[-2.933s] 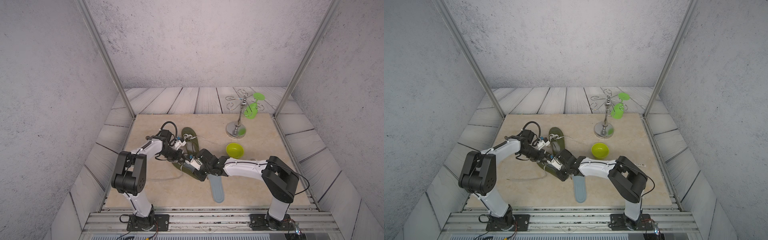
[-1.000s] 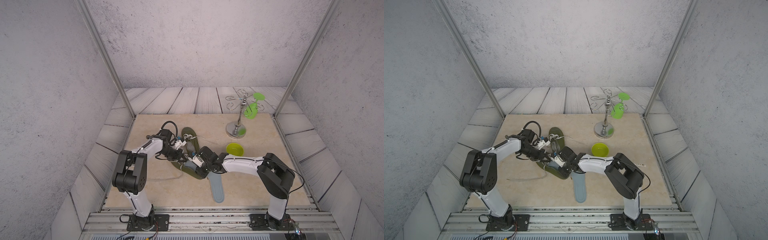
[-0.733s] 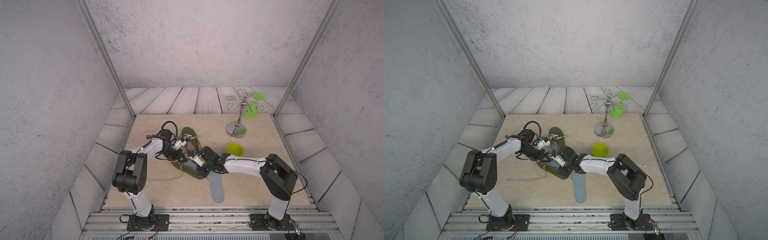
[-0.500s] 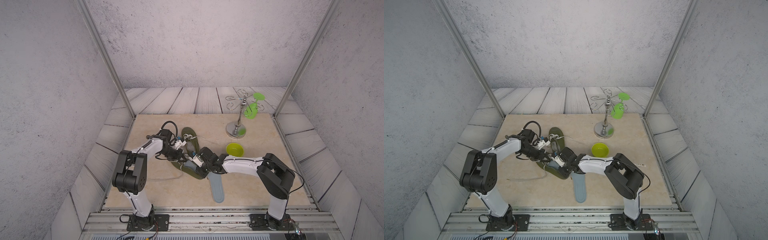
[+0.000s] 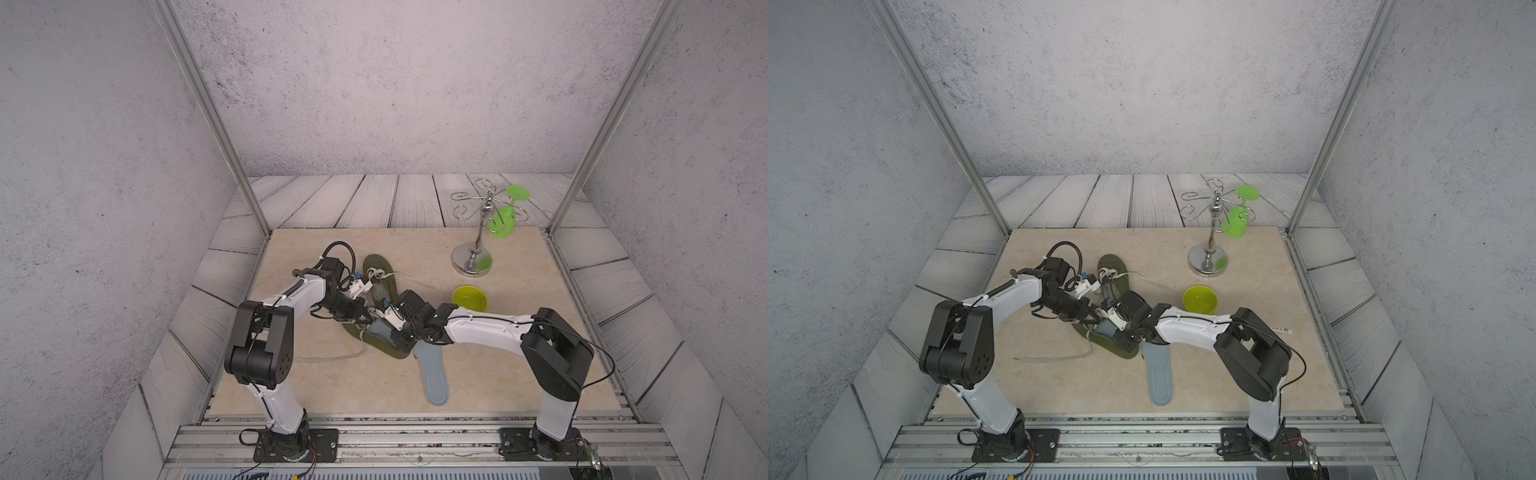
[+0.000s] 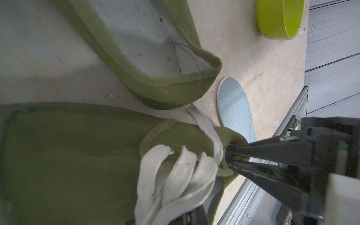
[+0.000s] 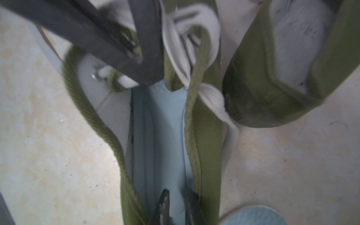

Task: Insert the insole into the shoe
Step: Insert the insole into the shoe, then place the shoe at the center of the board.

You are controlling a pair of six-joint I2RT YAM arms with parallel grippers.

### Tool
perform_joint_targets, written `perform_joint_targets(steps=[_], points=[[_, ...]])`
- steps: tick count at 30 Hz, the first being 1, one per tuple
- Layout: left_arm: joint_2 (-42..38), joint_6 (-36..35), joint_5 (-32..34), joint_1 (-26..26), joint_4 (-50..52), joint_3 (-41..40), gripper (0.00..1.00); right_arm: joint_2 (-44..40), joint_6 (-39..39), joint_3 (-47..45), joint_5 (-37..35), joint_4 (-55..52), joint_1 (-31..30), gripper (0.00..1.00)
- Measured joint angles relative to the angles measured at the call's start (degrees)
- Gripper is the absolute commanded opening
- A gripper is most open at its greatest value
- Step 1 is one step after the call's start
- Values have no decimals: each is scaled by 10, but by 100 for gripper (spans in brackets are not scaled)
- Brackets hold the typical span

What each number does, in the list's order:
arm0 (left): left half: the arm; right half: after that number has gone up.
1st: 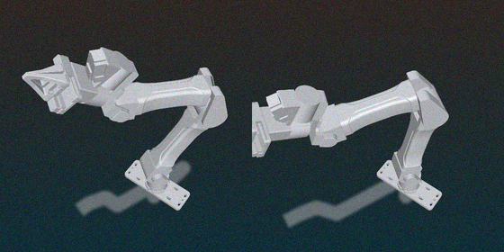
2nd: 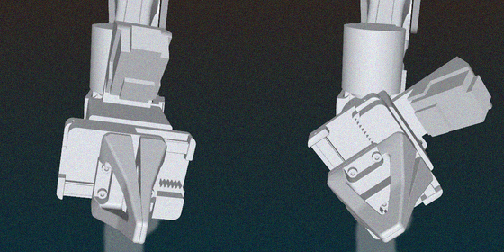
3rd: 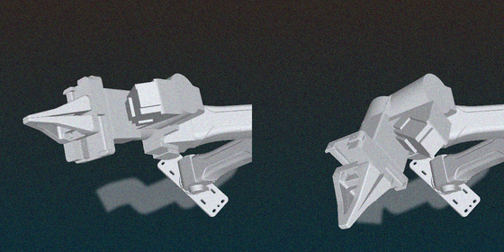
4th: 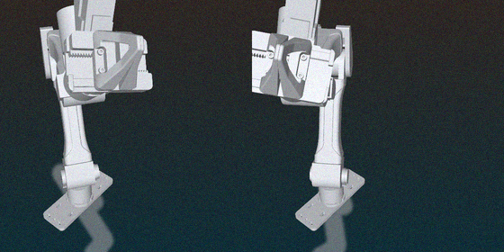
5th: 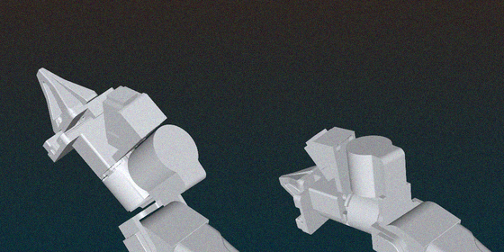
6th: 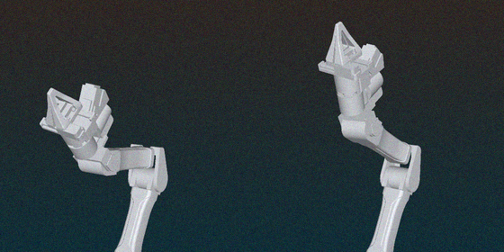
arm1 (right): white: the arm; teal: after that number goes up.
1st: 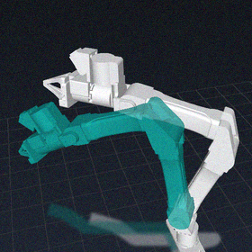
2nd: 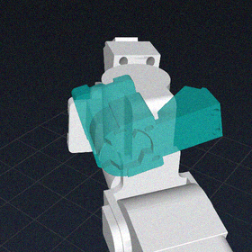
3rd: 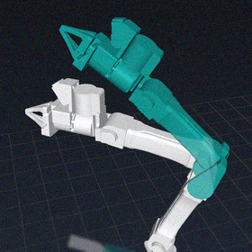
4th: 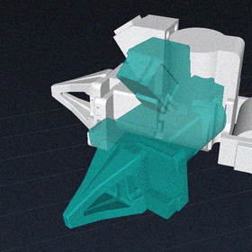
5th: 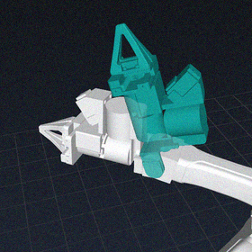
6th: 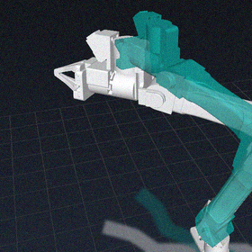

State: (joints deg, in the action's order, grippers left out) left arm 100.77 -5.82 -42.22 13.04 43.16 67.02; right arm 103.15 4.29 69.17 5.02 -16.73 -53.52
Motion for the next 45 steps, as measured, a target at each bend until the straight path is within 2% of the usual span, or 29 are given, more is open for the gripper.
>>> perform_joint_targets(steps=[8, 15, 20, 27, 37, 45], points=[[0, -39, 65, 3, 49, 40, 0, -156, 14, 4, -22, -21, 0, 22], [0, -77, 115, 2, 61, 57, 0, -242, 28, -60, -56, -38, 0, 22], [4, -112, 151, -13, 72, 96, 0, -247, 30, -87, -76, -50, 0, 23], [2, -200, 160, -60, 72, 103, 0, -247, 22, -101, -86, -54, 3, 23], [-5, -339, 192, -62, 65, 103, 0, -210, 0, -74, -78, -47, 21, 23], [42, -415, 214, -85, 58, 162, 0, -180, -5, -48, -61, -42, 33, 23]])
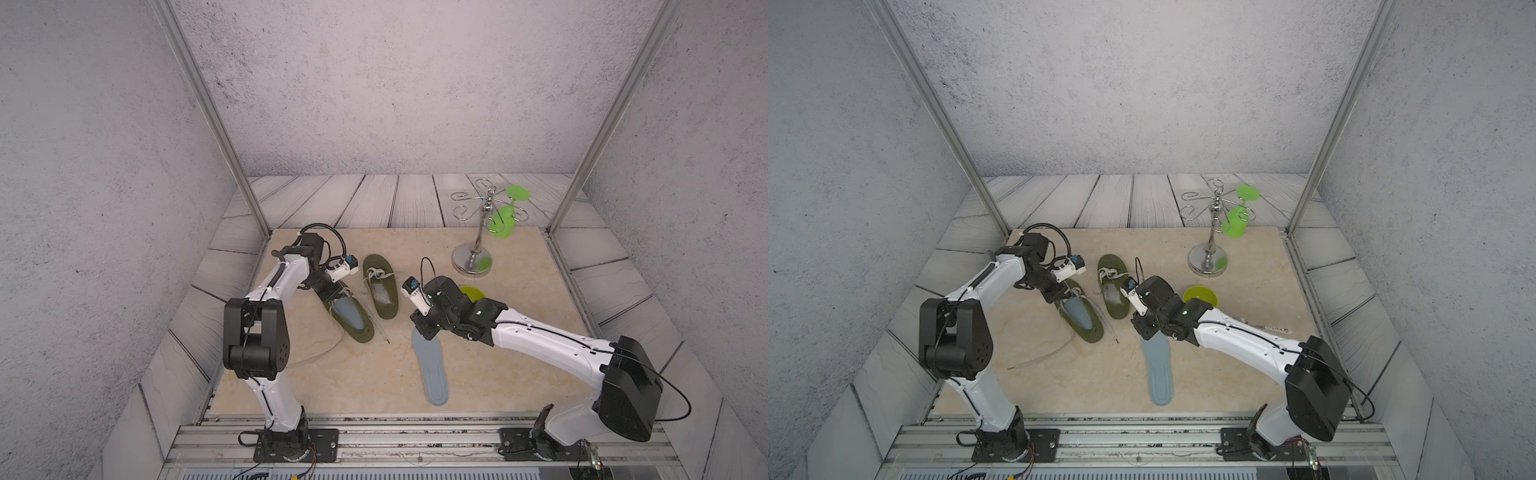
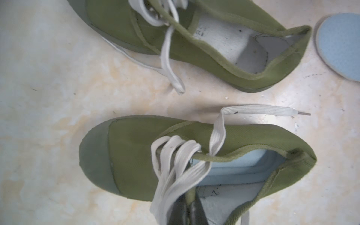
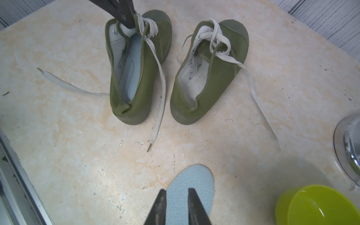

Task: Insert the insole into the shoe
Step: Place the shoe at the center of the board.

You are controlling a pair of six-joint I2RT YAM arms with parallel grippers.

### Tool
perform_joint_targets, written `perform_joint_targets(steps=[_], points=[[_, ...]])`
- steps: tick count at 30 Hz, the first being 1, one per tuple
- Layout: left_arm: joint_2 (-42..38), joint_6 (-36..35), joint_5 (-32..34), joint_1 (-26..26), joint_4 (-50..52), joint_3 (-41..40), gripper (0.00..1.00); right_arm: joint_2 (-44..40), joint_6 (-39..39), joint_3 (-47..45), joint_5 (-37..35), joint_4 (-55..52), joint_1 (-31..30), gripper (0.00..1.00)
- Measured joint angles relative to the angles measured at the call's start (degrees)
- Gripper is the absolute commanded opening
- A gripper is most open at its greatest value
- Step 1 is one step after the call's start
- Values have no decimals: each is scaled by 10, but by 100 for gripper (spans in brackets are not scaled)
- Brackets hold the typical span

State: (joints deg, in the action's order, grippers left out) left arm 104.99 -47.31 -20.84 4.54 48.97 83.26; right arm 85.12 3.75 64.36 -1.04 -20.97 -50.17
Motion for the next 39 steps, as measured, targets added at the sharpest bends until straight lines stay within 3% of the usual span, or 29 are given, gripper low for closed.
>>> perform_joint_targets(steps=[15, 31, 35, 37, 38, 39], points=[[138, -108, 59, -7, -56, 130, 0, 33, -9, 38, 26, -13, 20, 23], [143, -106, 78, -9, -150, 127, 0, 34, -12, 52, 40, -20, 39, 23], [143, -99, 80, -9, -172, 110, 6, 34, -12, 48, 40, -20, 43, 23], [143, -96, 81, -9, -179, 101, 12, 34, -12, 44, 40, -20, 44, 23], [143, -93, 83, -9, -183, 96, 47, 34, -12, 43, 40, -21, 45, 23], [142, -95, 86, -9, -186, 92, 72, 34, -12, 42, 40, -21, 46, 23]])
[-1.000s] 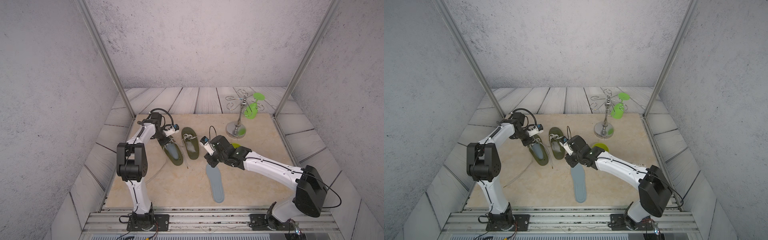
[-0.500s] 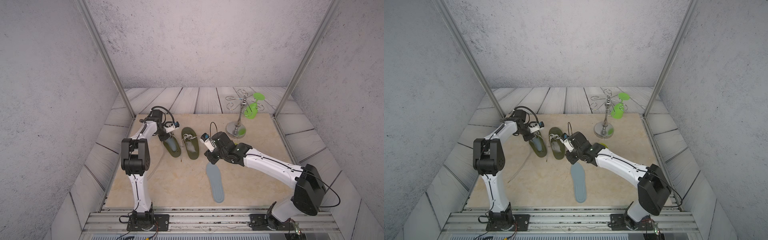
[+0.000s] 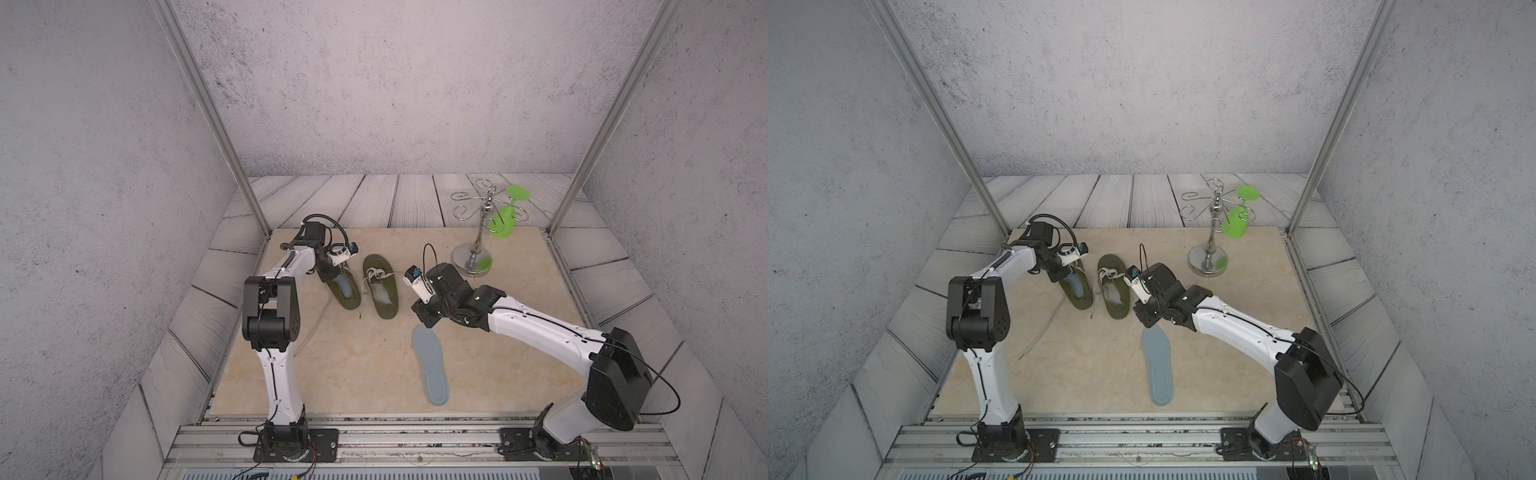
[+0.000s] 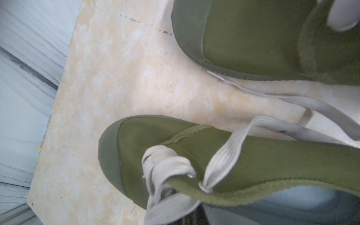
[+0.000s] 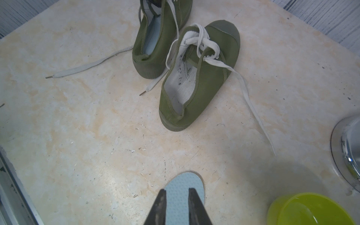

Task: Insert the insole into the shoe
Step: Place the shoe at the center of the board, then adjust the shoe at the center of the board.

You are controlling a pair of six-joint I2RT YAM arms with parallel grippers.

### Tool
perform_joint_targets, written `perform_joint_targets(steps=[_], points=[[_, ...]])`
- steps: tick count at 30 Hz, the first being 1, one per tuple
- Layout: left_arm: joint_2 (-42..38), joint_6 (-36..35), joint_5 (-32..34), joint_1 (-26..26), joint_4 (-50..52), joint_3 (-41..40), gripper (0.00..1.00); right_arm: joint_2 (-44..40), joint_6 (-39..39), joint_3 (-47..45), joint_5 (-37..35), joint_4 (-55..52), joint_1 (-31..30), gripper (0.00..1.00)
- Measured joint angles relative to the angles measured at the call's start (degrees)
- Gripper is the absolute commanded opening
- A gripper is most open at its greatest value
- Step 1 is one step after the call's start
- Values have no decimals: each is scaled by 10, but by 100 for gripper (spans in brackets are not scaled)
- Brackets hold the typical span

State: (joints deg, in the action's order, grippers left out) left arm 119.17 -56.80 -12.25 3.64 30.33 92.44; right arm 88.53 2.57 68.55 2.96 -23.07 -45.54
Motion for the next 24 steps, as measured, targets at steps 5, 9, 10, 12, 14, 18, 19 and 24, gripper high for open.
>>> perform_joint_targets(steps=[5, 9, 10, 12, 14, 18, 19, 24], points=[[-12, 8, 5, 1, -12, -25, 99, 0, 0, -7, 0, -1, 2, 23], [-25, 17, 12, 3, -28, -27, 99, -2, 0, -11, 0, -3, 2, 24], [-28, 19, 16, 3, -32, -27, 99, -2, 0, -12, 0, -3, 2, 24], [-37, 25, 22, 3, -40, -27, 99, -2, 0, -15, 0, -3, 2, 24], [-46, 32, 27, 3, -47, -27, 99, -2, 2, -18, 0, -4, 2, 24], [-78, 59, 42, 3, -71, -37, 99, -6, 3, -24, -1, -4, 2, 24], [-88, 70, 45, 3, -79, -42, 99, -7, 3, -25, -1, -4, 2, 24], [-134, 127, 52, 3, -131, -87, 99, -18, 4, -31, -1, -3, 2, 24]])
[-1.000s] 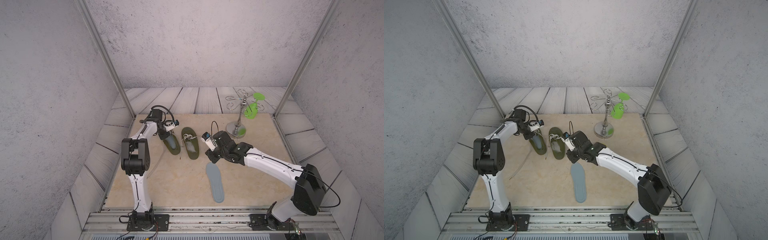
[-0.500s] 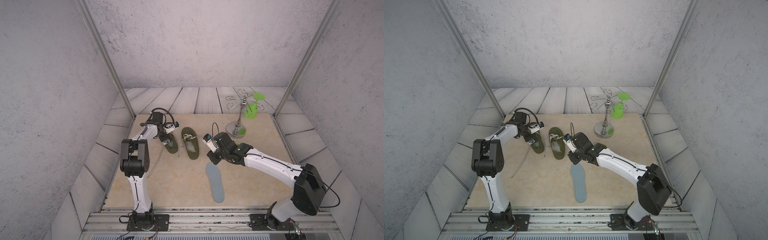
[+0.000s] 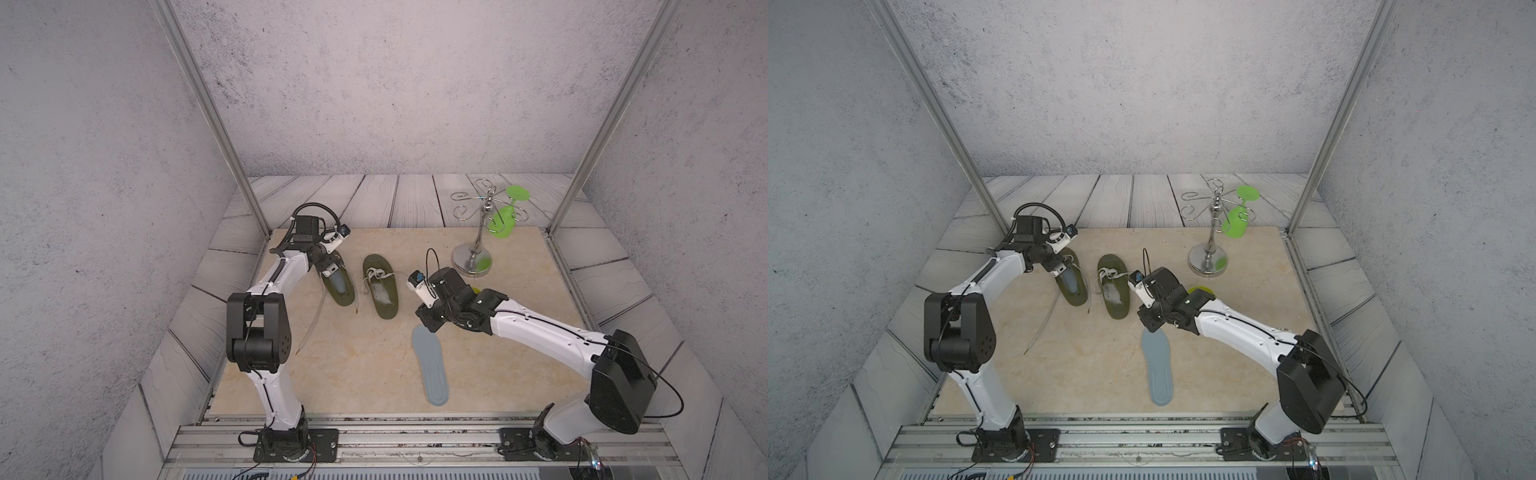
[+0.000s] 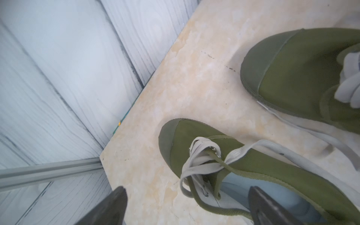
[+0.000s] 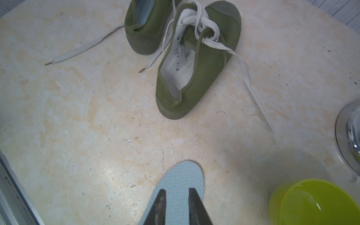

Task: Insert the insole into the shoe
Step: Adjust the shoe at the center of the board.

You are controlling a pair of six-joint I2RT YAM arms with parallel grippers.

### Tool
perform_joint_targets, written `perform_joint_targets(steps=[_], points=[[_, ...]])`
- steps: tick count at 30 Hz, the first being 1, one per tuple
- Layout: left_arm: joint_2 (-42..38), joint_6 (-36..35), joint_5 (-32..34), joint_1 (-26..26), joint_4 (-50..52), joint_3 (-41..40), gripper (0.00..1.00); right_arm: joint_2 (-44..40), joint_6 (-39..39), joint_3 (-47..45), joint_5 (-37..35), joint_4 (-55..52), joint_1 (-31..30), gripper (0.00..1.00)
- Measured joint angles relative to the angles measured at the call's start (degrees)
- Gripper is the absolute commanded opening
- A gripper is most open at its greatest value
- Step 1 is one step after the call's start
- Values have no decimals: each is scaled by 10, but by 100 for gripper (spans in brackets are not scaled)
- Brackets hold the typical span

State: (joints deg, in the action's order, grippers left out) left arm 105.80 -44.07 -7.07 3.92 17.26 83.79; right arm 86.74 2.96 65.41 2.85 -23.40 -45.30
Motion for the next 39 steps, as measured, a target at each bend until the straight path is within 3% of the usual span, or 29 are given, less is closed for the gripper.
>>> perform_joint_targets(steps=[6, 13, 23, 26, 30, 33, 39], points=[[-28, 74, 10, 0, -38, -33, 99, -27, 0, -16, -2, 0, 0, 24], [-29, 159, 64, -1, 2, 10, 99, -38, 3, -34, -11, 0, 0, 25], [-75, 280, 44, -10, 43, -10, 96, -38, 20, -36, -28, 0, 0, 25], [-74, 318, 21, -14, 68, -3, 88, -38, 24, -36, -33, 0, 0, 25], [-52, 368, -22, -28, 114, 37, 60, -37, 25, -36, -39, 0, 1, 26], [-23, 390, -51, -35, 134, 68, 45, -37, 24, -35, -40, 0, 3, 26], [23, 421, -101, -38, 154, 72, 25, -30, 24, -27, -39, 0, 10, 26]])
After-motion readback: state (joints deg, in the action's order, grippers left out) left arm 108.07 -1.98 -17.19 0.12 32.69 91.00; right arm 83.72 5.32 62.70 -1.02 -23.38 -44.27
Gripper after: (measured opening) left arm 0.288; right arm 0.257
